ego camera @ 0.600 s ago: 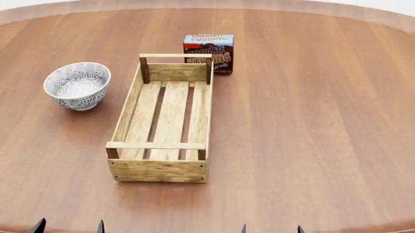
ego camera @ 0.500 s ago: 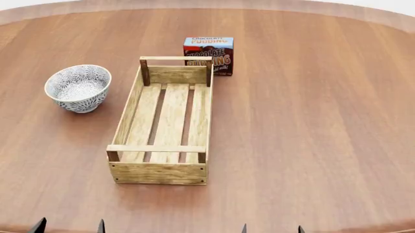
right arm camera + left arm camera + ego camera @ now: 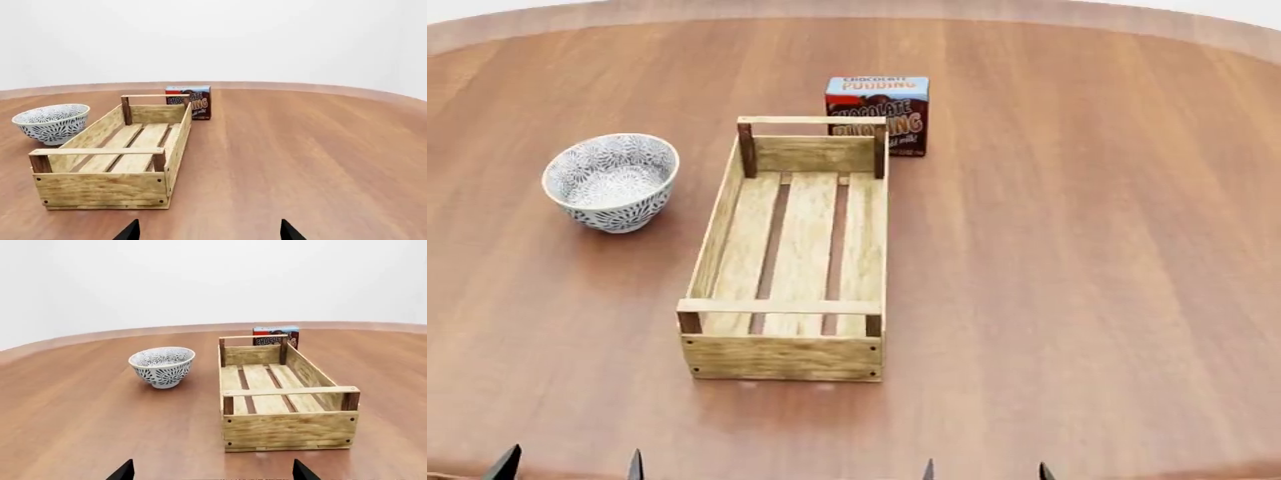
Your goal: Pick up the bowl on the left and put it in the tray.
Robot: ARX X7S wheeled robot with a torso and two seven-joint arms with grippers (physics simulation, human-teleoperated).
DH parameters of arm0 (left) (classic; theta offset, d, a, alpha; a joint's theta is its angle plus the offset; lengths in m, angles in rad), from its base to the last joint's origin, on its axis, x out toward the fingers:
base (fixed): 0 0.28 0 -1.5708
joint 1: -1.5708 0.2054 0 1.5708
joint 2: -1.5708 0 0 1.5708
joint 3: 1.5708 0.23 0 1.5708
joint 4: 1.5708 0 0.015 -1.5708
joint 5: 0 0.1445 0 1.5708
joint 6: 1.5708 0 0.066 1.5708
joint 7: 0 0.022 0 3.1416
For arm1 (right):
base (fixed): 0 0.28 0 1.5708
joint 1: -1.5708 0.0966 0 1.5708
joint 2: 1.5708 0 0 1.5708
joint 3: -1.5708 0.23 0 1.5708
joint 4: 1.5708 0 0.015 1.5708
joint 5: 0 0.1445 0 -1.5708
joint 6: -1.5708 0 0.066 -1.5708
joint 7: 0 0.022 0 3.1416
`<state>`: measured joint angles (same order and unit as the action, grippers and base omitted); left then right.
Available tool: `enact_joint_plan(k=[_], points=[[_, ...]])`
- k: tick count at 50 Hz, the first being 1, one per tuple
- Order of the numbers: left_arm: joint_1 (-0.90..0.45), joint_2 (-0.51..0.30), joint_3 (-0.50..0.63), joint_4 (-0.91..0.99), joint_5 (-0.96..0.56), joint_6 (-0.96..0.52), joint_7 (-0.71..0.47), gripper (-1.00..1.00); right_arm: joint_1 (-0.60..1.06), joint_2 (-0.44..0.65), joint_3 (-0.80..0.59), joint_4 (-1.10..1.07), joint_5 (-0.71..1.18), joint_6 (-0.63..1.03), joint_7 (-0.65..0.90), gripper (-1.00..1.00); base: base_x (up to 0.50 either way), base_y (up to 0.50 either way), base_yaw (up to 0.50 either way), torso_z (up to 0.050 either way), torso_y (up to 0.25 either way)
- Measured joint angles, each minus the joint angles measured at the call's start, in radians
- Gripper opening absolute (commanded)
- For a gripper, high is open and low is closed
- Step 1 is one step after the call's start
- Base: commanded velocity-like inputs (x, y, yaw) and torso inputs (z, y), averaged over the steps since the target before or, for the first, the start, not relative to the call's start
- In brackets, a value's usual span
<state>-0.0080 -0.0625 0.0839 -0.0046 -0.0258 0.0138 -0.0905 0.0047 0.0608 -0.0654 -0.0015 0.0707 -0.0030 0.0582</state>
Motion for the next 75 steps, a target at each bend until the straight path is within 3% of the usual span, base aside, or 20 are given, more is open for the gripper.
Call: enact_joint_plan(k=[48,62,75], points=[[-0.015,-0.055,0.062,-0.02,-0.055,-0.027,-0.055,1.0,-0.005,0.051,-0.067,0.005,0.062,-0.049,0.053,1.0,0.0,0.49,0.0,0.0,0.0],[-0.016,-0.065,0.073,-0.023,-0.07,-0.027,-0.067,1.0,-0.002,0.063,-0.089,0.005,0.052,-0.042,0.076,1.0,0.02,0.03,0.0,0.0,0.0],[-0.017,-0.073,0.085,-0.024,-0.08,-0.028,-0.075,1.0,-0.005,0.074,-0.097,-0.002,0.063,-0.049,0.088,1.0,0.5,0.0,0.0,0.0,0.0]])
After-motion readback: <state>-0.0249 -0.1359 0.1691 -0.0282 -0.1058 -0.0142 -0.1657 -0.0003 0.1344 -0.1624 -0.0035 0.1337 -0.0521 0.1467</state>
